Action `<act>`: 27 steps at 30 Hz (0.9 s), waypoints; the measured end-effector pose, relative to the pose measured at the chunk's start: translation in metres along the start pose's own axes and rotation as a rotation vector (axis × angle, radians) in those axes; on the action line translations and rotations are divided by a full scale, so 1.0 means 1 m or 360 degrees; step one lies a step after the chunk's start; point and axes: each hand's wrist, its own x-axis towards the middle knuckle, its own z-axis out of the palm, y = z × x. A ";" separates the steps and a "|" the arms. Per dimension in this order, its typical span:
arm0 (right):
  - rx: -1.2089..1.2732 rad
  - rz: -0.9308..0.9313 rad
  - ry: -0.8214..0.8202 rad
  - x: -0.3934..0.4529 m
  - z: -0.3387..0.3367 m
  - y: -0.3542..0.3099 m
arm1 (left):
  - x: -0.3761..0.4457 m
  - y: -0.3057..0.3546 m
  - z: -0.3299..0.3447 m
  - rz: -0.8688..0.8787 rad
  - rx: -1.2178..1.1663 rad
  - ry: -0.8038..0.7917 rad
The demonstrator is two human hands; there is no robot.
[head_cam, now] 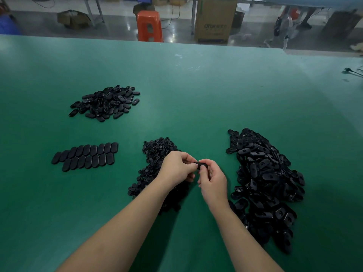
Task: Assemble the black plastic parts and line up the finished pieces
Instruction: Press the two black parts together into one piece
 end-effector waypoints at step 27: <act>0.0075 -0.0041 0.0046 -0.001 -0.001 0.001 | -0.020 -0.008 0.007 0.0909 0.1522 0.0131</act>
